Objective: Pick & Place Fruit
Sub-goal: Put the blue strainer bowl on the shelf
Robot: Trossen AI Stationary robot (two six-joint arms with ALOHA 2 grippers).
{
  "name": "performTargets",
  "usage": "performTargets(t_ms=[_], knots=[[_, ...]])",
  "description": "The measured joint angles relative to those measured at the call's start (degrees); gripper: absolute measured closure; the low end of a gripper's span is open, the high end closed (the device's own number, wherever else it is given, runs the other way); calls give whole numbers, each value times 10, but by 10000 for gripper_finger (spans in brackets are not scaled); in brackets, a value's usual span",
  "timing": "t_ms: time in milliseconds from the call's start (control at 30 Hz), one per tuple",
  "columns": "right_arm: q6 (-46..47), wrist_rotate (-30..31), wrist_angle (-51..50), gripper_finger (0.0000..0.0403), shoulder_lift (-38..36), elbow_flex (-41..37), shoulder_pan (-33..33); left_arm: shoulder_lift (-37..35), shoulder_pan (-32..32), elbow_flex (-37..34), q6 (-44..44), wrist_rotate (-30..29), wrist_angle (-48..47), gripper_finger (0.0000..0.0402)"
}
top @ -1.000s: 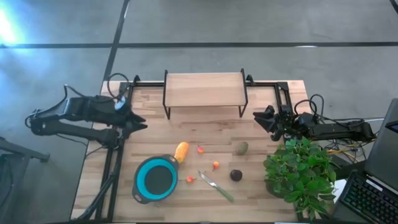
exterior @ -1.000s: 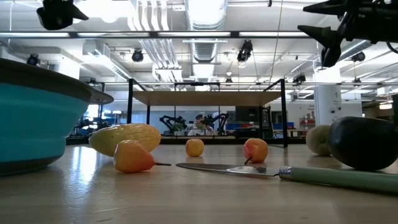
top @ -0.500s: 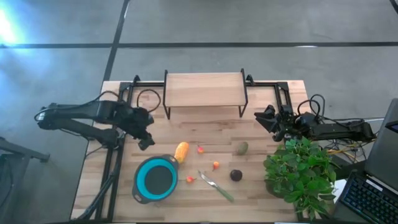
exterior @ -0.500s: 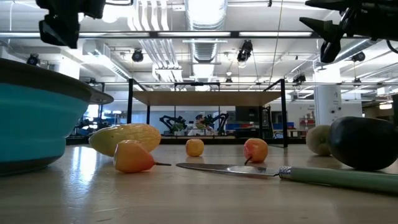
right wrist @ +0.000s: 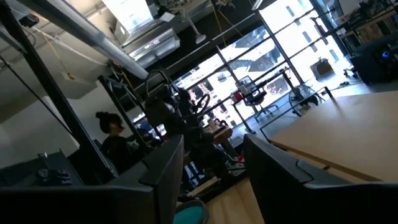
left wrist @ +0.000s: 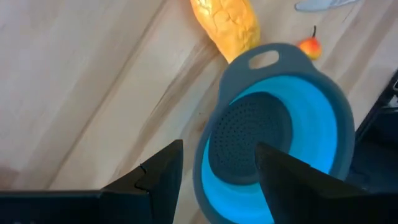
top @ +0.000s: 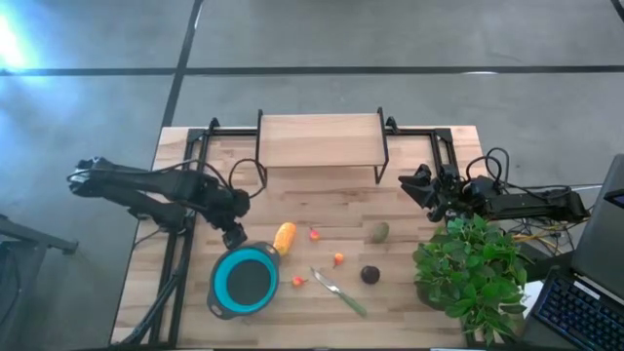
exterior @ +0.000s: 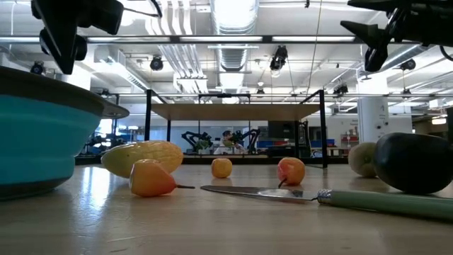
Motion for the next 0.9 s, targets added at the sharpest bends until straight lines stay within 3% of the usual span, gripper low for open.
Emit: performTargets(t_ms=[167, 533, 900], knots=[[0, 0, 0, 217, 0, 0, 0, 21, -40, 0, 0, -4, 0, 200], [0, -1, -1, 208, 0, 0, 0, 62, -144, 0, 62, -75, 0, 200], [0, -1, -1, 227, 0, 0, 0, 109, -160, -25, 85, -83, 9, 200]])
